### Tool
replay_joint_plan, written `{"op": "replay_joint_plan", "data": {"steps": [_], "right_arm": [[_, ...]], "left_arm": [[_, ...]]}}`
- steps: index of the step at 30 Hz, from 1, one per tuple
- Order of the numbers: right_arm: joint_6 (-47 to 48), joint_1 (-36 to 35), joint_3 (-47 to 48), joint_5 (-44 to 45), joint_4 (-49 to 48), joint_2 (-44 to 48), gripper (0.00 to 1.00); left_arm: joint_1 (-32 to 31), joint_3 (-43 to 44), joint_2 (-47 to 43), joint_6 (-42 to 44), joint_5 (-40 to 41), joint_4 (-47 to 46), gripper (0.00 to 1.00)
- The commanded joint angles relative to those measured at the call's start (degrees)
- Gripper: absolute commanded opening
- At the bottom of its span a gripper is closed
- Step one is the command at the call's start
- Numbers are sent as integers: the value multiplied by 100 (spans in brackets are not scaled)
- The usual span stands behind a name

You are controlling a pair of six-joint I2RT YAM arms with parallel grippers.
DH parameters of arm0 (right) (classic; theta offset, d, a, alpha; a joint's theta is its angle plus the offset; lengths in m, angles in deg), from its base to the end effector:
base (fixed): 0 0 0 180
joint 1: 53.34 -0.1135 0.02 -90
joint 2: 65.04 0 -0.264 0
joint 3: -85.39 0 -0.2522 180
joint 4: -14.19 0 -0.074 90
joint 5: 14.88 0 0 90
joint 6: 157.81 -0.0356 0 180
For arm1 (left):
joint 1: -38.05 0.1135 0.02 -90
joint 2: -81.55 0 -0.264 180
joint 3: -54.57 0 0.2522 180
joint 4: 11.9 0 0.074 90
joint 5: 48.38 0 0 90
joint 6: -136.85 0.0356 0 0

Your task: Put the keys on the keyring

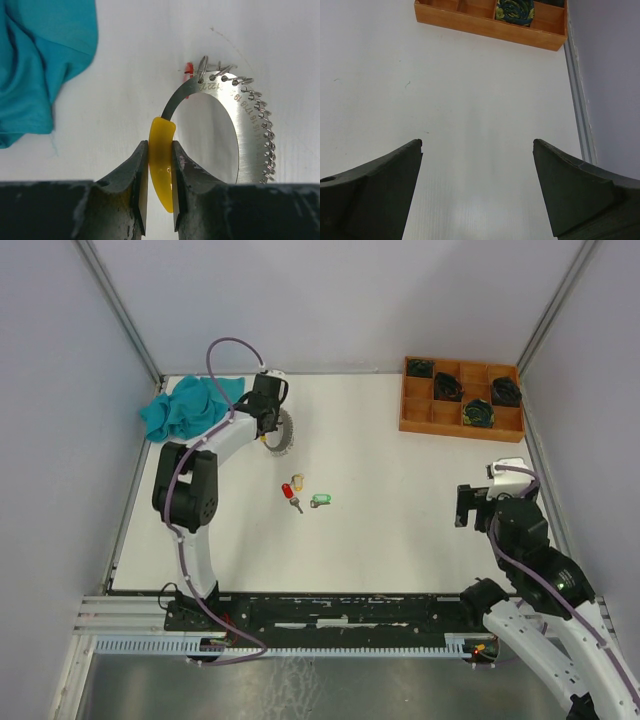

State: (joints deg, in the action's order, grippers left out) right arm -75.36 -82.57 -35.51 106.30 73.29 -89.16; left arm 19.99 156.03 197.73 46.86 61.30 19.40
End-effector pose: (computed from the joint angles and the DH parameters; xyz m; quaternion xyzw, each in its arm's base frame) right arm 0.0797 0.0235 0.3233 -0.0085 0.8214 -0.0488 0.5682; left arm 0.4364 -0.1297 0.2090 0.0803 0.9123 0.0986 0.3892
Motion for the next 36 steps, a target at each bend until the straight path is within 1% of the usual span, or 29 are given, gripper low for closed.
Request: {"op": "replay_joint_plan", "data": {"steps": [1,7,13,19,26,29,33,36], "right_arm": [[98,6,25,-221,-318,-77,100],[135,-1,-53,-516,-479,153,100],[184,1,-285,-1035,-727,412,100],[152,-3,-147,-1514,-748,181,100],[21,-3,-387,-2548,-1347,-293,100],[87,2,-435,-3067,-1624,-552,100],[45,0,-700,-3474,-2342,-825,100],[50,2,-858,-3678,-2792,-1067,99]], "left_arm": [[-215,-94,-712,840,574,-571,3],[-528,-326,-1205,1442,714,-820,3],[-972,-686,-1750,2117,712,-1019,3],[-1396,-1122,-2373,2640,556,-1221,3],[-1890,-1615,-3090,2990,104,-1267,3],[-2071,-1821,-3349,3037,-322,-1171,3],[-2268,-1915,-3547,2861,-904,-692,3],[-2379,-1949,-3586,2630,-1162,-300,3]]}}
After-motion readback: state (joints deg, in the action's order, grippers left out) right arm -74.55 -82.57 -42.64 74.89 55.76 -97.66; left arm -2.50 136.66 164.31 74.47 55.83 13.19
